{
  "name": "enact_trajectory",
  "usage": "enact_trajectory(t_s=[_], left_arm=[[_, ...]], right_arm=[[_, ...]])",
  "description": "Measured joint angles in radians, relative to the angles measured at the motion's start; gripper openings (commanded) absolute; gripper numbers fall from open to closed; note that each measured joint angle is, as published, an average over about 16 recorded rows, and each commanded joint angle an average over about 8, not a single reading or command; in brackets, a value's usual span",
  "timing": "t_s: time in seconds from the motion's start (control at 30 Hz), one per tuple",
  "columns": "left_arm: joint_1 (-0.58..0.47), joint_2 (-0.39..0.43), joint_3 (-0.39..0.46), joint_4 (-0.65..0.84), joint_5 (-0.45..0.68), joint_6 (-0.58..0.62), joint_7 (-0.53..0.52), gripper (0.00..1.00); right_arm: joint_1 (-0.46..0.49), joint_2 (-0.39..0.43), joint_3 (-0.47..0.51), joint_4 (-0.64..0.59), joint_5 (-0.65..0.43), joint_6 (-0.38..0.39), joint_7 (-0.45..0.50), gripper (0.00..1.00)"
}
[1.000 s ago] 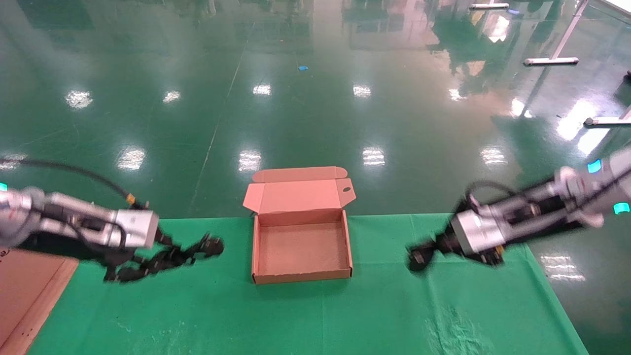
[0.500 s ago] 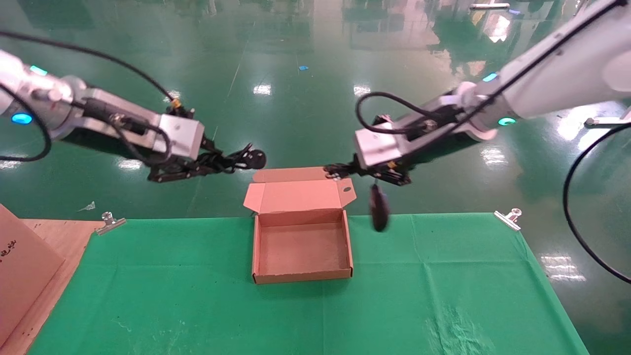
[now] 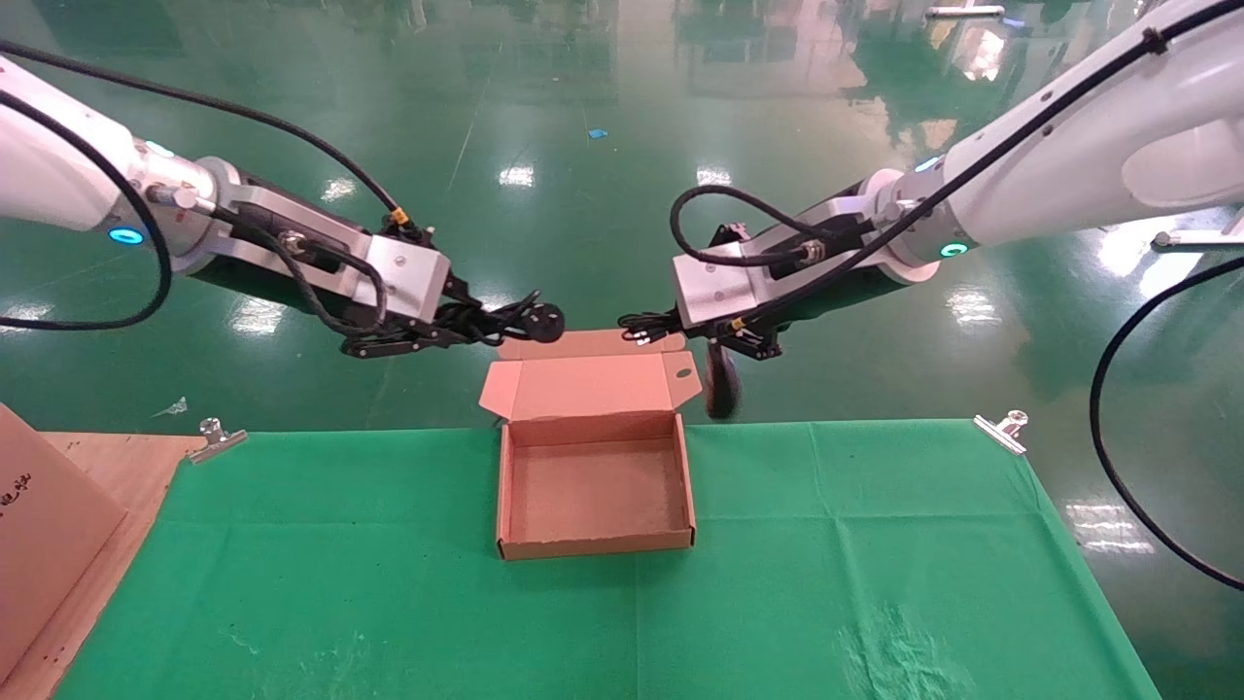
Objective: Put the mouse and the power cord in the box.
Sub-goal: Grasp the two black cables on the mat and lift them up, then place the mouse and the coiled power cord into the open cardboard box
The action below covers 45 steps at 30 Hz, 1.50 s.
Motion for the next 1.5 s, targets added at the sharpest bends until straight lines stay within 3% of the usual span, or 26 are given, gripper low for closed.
enact_trajectory(t_s=[0.17, 0.37, 0.6, 0.8, 1.1, 1.13, 1.37, 1.4, 1.5], left_arm=[[0.062, 0.035, -0.037, 0.045, -0.049, -0.137, 0.094, 0.0], [0.192, 0.086, -0.096, 0.055, -0.127, -0.415, 0.172, 0.0], [0.352, 0.136, -0.112, 0.003, -0.203, -0.668, 0.16, 0.0], [0.464, 0.151, -0.053, -0.079, -0.245, -0.741, 0.109, 0.0], [0.565, 0.155, 0.132, -0.159, -0.248, -0.811, 0.028, 0.0], [0.573, 0.155, 0.154, -0.165, -0.246, -0.826, 0.021, 0.06], [0.603, 0.155, 0.296, -0.185, -0.235, -0.932, -0.035, 0.93], [0.604, 0.155, 0.313, -0.186, -0.234, -0.945, -0.042, 1.0], [0.605, 0.154, 0.359, -0.189, -0.238, -0.978, -0.065, 1.0]], right_arm=[[0.001, 0.014, -0.004, -0.026, 0.02, -0.009, -0.012, 0.0], [0.012, 0.047, 0.005, -0.076, 0.046, -0.048, -0.048, 0.0], [0.017, 0.092, 0.018, -0.129, 0.069, -0.099, -0.101, 0.0], [0.002, 0.118, 0.022, -0.162, 0.077, -0.123, -0.136, 0.0], [-0.03, 0.131, 0.022, -0.195, 0.077, -0.13, -0.167, 0.0], [-0.033, 0.132, 0.022, -0.197, 0.077, -0.13, -0.169, 0.0], [-0.049, 0.135, 0.023, -0.21, 0.078, -0.126, -0.182, 0.0], [-0.051, 0.135, 0.023, -0.212, 0.079, -0.125, -0.183, 0.0], [-0.057, 0.134, 0.024, -0.215, 0.079, -0.123, -0.187, 0.0]])
